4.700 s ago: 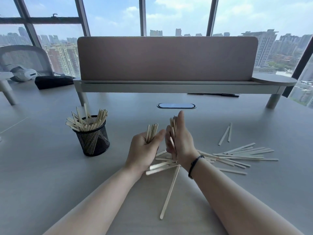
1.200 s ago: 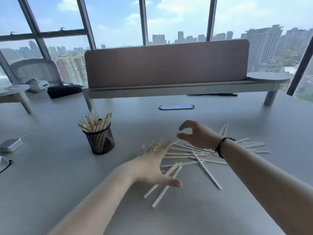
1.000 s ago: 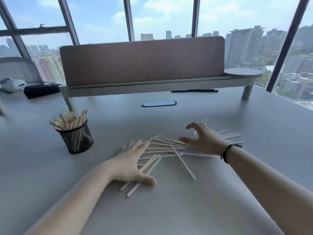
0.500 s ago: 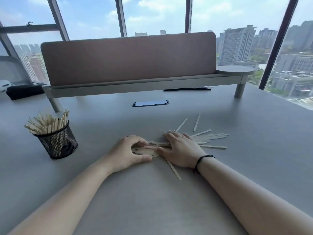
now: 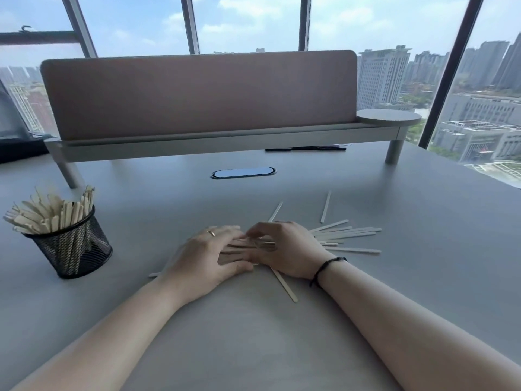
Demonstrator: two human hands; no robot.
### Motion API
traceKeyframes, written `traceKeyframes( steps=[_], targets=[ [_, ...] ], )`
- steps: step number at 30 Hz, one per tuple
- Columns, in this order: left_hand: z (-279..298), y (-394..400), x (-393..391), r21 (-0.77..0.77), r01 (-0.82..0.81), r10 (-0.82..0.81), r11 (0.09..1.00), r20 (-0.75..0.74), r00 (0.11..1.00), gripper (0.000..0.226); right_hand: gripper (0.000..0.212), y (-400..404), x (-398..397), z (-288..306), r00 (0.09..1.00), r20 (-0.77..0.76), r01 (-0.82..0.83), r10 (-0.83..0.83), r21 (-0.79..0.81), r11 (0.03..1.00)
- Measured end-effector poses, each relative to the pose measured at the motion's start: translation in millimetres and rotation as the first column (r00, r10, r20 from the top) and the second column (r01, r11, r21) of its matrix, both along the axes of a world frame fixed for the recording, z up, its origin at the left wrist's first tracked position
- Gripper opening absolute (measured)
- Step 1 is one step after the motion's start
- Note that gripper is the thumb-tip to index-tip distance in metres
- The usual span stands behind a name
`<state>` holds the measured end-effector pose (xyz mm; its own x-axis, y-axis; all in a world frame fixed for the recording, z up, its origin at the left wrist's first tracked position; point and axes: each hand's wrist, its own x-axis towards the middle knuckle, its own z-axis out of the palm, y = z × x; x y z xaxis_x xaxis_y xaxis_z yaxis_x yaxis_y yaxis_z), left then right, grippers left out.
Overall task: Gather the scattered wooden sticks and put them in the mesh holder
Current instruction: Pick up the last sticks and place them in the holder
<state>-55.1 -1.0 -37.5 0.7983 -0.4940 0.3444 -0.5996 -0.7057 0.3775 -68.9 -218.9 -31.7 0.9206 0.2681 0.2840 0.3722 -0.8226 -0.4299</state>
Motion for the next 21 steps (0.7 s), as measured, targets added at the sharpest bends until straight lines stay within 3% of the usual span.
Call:
traceKeyframes(
  steps=[3, 6, 9, 13, 17, 21],
  targets=[
    [-1, 1, -1, 0.059, -0.028, 0.033, 0.998, -0.091, 0.995, 0.086, 0.046, 4, 2, 0, 1.0, -0.015, -0.002, 0.003, 0.128, 0.992],
    [1, 0, -3, 0.076, 0.004, 0.003, 0.997, -0.09, 0.996, 0.074, 0.042, 4, 7, 3, 0.994, 0.083, 0.051, -0.07, 0.211, 0.976],
    [1, 0, -3, 0.075, 0.004, 0.002, 0.997, -0.084, 0.996, 0.072, 0.044, -9, 14, 7, 0.987, 0.117, 0.1, -0.106, 0.053, 0.994],
    [2, -1, -2, 0.029, 0.016, -0.014, 0.999, -0.092, 0.996, 0.068, 0.06, -26, 20, 4, 0.995, -0.037, 0.088, -0.097, -0.195, 0.977],
    [4, 0, -2, 0.0, 0.0, 0.0, 1.0, -0.108, 0.994, 0.067, 0.072, -31, 16, 8, 0.98, 0.134, 0.175, -0.144, -0.259, 0.95],
    [4, 3, -3, -0.004, -0.022, 0.021, 1.0, -0.122, 0.992, 0.072, 0.072, -51, 17, 13, 0.929, 0.18, 0.352, -0.324, -0.16, 0.922]
  ],
)
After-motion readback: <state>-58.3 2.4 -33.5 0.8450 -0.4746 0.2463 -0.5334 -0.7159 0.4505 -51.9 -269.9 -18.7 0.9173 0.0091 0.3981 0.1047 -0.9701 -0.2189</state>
